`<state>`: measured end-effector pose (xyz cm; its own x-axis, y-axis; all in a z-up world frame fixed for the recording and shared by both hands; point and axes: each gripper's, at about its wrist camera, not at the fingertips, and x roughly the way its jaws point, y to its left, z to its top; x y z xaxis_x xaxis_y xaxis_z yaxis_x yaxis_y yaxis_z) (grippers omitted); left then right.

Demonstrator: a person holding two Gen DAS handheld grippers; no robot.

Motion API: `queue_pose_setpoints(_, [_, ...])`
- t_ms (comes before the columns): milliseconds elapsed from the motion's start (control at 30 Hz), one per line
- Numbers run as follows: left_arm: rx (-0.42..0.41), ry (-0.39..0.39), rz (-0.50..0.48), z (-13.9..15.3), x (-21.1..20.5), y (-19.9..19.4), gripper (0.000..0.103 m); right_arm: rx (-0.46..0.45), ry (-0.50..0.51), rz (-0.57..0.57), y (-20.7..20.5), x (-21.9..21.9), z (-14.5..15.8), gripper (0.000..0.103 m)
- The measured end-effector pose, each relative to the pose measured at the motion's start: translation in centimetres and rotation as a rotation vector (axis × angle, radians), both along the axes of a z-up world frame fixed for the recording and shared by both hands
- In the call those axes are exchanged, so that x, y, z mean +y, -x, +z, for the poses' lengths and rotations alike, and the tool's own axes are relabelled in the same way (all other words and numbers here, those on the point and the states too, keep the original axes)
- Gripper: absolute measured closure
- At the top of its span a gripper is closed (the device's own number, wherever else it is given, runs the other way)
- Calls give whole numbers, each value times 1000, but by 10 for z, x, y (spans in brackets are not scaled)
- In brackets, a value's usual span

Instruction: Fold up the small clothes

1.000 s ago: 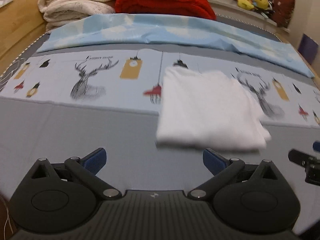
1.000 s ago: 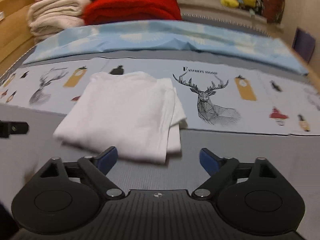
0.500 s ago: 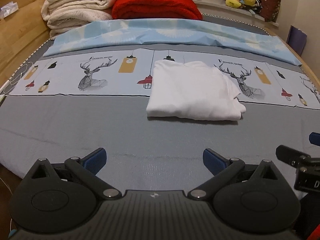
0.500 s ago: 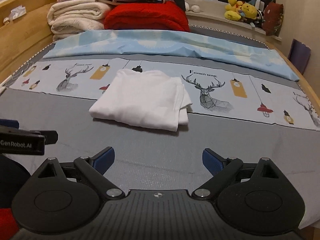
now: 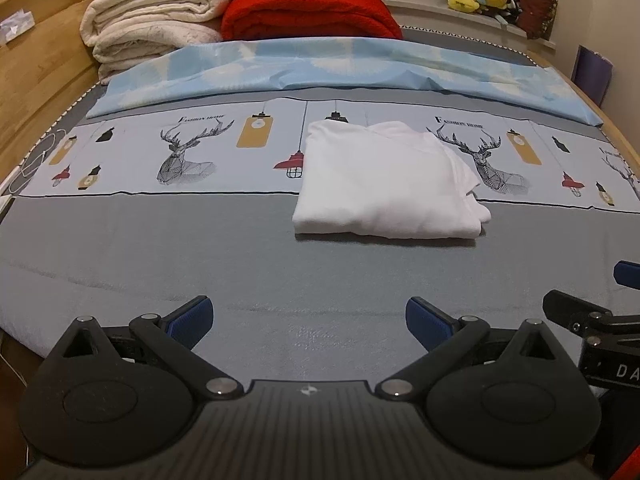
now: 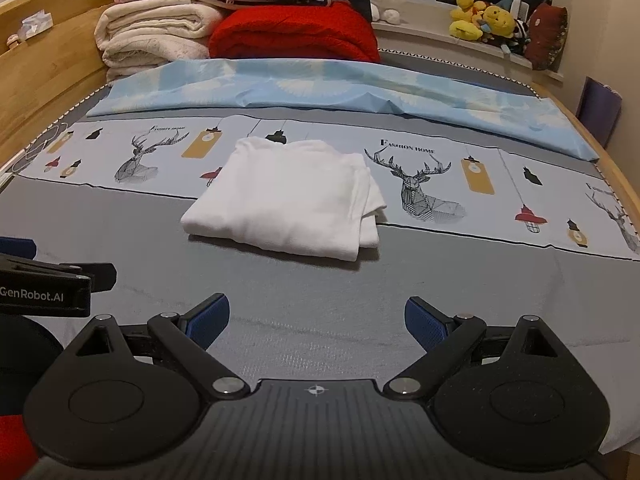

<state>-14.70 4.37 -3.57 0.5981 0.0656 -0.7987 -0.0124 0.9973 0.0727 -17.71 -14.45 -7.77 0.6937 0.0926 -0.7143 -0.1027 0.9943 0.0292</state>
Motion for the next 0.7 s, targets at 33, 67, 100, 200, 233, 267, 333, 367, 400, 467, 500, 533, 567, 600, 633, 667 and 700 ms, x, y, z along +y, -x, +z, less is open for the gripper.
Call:
queue_pose_setpoints(33, [1, 0, -1, 0, 0, 0, 0, 0, 0, 0, 0, 0, 0, 8])
queue_pose_setpoints(67, [1, 0, -3, 0, 0, 0, 0, 2, 0, -1, 0, 0, -1, 8])
queue_pose_setpoints(100, [0, -1, -5, -1, -1, 0, 0, 3, 0, -1, 0, 0, -1, 8])
queue_pose_setpoints(200, [-5, -15, -5, -1, -2, 0, 0, 5, 1, 1, -1, 0, -2, 8])
queue_pose_setpoints(233, [-6, -21, -4, -2, -2, 0, 0, 6, 1, 0, -1, 0, -2, 8])
queue_pose_setpoints(267, [-4, -24, -2, -2, -2, 0, 0, 7, 1, 1, -1, 1, -2, 8])
queue_pose_setpoints(333, [0, -26, 1, -3, -3, 0, 0, 7, 3, 1, -1, 2, -3, 8])
queue_pose_setpoints(367, [1, -25, 2, -3, -2, 0, 0, 9, 4, 3, -1, 2, -3, 8])
queue_pose_setpoints(400, [1, -24, 1, -3, -2, 0, 1, 8, 2, 4, -1, 2, -2, 8])
queue_pose_setpoints(467, [0, -25, 0, -3, -2, 0, 0, 9, 4, 4, -1, 3, -2, 8])
queue_pose_setpoints(500, [1, -24, 0, -3, -2, 0, 0, 9, 4, 4, -1, 3, -2, 8])
queue_pose_setpoints(533, [2, -23, 0, -3, -1, 0, 0, 9, 4, 3, -1, 3, -2, 8])
queue_pose_setpoints(567, [3, -24, 2, -3, -1, 0, 0, 13, 2, 3, -1, 2, -3, 8])
queue_pose_setpoints(600, [3, -24, 0, -3, -1, 0, 0, 16, -1, 4, -1, 2, -3, 8])
queue_pose_setpoints(633, [4, -24, -2, -3, -1, 0, 0, 20, -3, 4, -1, 2, -3, 8])
queue_pose_setpoints(667, [4, -26, -4, -3, -1, 0, 0, 22, -3, 5, -2, 2, -3, 8])
queue_pose_setpoints(700, [4, -27, -5, -3, -1, 0, 0, 23, -1, 6, -1, 2, -4, 8])
